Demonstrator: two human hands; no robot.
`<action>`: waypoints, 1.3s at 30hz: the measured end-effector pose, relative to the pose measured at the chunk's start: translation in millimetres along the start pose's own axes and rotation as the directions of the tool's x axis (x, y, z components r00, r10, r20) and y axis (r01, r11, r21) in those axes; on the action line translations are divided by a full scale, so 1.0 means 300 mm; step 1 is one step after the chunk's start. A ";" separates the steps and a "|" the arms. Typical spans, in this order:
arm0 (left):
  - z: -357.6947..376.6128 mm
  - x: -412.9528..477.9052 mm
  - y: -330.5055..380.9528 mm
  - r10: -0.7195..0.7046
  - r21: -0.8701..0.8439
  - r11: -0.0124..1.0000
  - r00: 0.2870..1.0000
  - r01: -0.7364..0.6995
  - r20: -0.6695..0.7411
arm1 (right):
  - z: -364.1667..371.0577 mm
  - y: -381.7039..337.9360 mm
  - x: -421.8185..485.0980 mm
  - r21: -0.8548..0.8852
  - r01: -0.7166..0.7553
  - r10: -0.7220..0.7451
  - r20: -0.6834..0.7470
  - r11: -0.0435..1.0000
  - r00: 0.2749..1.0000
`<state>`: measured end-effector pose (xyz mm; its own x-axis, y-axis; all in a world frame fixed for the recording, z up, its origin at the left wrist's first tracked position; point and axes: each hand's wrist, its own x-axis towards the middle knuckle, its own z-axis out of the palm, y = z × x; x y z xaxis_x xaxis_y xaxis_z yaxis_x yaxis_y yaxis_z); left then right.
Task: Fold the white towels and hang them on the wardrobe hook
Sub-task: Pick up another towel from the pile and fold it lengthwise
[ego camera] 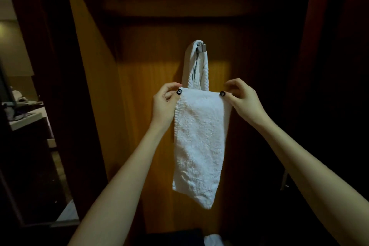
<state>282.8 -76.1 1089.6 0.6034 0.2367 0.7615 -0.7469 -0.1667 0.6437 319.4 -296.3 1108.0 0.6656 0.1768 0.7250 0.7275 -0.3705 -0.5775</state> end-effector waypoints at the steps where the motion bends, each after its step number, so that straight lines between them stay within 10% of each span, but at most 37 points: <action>1: 0.005 0.001 0.004 -0.006 -0.006 1.000 0.999 0.006 0.045 | -0.007 -0.001 0.008 -0.079 0.007 -0.002 0.065 0.997 0.998; 8: 0.036 0.035 0.034 -0.020 0.029 1.000 0.963 0.013 0.270 | 0.048 -0.108 0.068 -0.153 0.089 -0.023 0.389 0.984 0.921; 25: -0.136 -0.071 -0.142 -0.419 0.318 0.903 0.751 0.288 0.510 | 0.027 -0.084 0.048 -0.190 0.190 -0.176 0.088 0.963 0.981; 39: -0.156 -0.066 -0.175 -0.354 0.264 0.932 0.774 0.248 0.524 | -0.069 0.121 0.007 -0.082 -0.113 0.093 -0.209 0.990 0.973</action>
<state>297.0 -27.1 1037.0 0.8783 -0.2598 0.4013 -0.4729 -0.3490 0.8090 343.7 -328.1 1096.3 0.6810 -0.0533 0.7304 0.6317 -0.4616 -0.6227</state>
